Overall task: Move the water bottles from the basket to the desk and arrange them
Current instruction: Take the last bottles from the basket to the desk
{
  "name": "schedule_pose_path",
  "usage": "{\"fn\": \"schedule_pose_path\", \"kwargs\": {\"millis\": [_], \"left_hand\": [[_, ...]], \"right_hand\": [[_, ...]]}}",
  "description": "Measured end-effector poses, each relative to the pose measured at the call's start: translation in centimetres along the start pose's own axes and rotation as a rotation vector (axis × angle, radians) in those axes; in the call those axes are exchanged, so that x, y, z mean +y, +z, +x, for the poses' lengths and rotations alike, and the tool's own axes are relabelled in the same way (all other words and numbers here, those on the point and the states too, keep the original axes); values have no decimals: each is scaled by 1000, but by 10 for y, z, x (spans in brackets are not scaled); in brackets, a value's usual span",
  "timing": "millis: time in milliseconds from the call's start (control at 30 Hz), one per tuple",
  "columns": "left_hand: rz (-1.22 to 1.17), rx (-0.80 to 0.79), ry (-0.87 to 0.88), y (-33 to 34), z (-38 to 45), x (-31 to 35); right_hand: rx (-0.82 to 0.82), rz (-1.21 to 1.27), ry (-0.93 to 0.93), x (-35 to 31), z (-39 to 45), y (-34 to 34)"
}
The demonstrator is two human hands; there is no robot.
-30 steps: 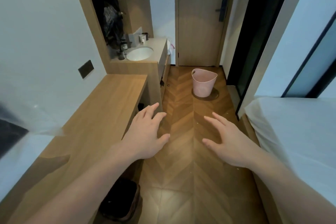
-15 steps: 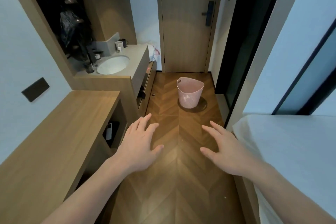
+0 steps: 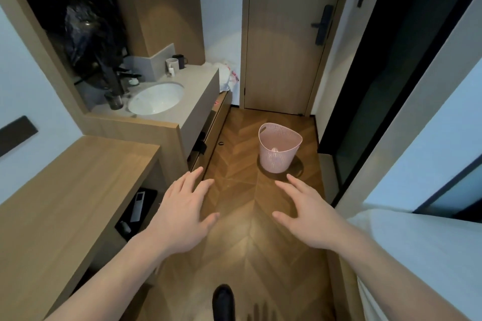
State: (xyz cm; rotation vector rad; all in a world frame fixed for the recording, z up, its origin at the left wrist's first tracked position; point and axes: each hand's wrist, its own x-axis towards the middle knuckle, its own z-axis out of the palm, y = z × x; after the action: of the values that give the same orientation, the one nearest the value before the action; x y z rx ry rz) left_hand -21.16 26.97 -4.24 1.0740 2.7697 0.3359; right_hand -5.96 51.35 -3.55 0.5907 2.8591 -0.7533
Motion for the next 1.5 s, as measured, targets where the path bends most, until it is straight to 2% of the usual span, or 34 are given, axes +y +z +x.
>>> {"fn": "schedule_pose_path", "kwargs": {"millis": [167, 333, 600, 900, 1133, 1500], "left_hand": [[14, -46, 67, 5, 115, -10], [77, -99, 212, 7, 231, -3], [123, -148, 318, 25, 369, 30], [184, -174, 180, 59, 527, 71], [185, -254, -3, 80, 629, 113], [148, -333, -63, 105, 772, 125]], "right_hand": [[9, -12, 105, 32, 88, -25], [64, 19, 212, 63, 158, -48], [45, 33, 330, 126, 240, -82], [-55, -81, 370, 222, 391, -129], [-124, -95, 277, 296, 495, -186], [-147, -107, 252, 350, 644, -215]]}}
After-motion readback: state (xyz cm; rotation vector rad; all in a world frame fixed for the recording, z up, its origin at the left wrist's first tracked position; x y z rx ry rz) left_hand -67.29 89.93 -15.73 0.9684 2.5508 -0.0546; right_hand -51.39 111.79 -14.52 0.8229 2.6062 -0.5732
